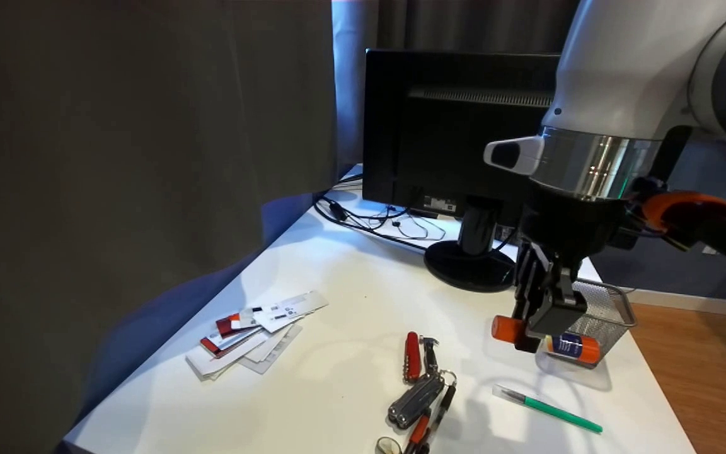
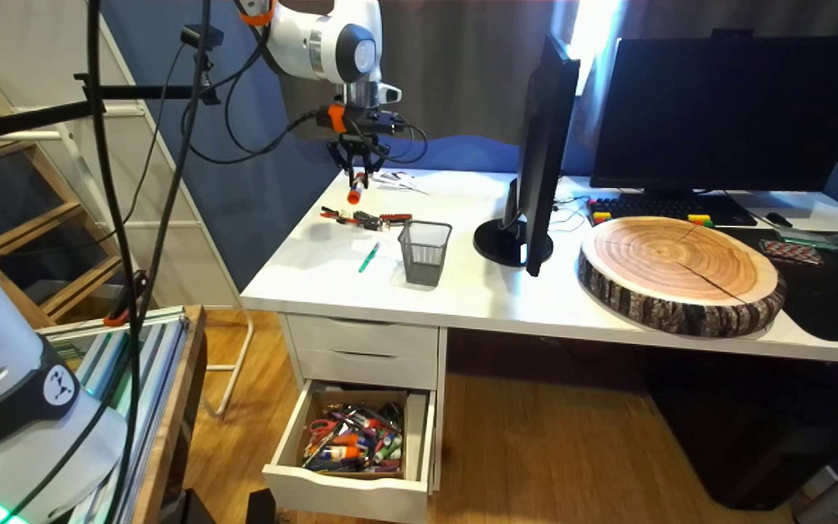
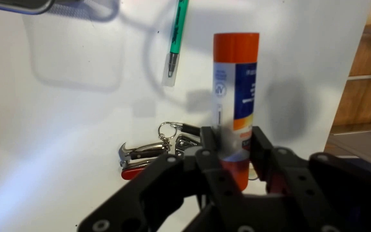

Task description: Pick up the glue stick from the table and put it in the gray pen holder, pick up the green marker from the table and put it in the gray pen holder

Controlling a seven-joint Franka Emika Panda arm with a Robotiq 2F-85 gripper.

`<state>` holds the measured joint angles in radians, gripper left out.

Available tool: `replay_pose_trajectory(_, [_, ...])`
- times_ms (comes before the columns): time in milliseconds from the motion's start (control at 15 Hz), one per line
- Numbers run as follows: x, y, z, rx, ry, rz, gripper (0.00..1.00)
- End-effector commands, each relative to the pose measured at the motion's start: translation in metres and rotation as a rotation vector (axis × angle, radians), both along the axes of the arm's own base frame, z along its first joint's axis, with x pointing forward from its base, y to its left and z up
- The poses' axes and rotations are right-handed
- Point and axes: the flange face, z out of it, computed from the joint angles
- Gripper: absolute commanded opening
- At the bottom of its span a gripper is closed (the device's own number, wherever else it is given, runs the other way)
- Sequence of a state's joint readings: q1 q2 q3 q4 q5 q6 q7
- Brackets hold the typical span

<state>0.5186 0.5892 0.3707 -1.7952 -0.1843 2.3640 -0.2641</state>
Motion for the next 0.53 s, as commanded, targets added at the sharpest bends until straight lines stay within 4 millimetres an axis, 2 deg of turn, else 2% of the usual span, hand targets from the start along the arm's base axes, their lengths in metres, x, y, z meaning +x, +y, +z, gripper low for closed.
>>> replay_pose_trajectory(0, [0.0,0.001,-0.002,-0.002,0.004,0.001,0.3])
replay_pose_trajectory(133, [-0.001,0.0,-0.01,-0.008,0.015,0.001,0.3])
replay_pose_trajectory(200, [-0.001,0.0,-0.013,-0.009,0.018,0.001,0.08])
replay_pose_trajectory(467, [0.018,-0.026,0.005,0.11,-0.03,-0.075,0.08])
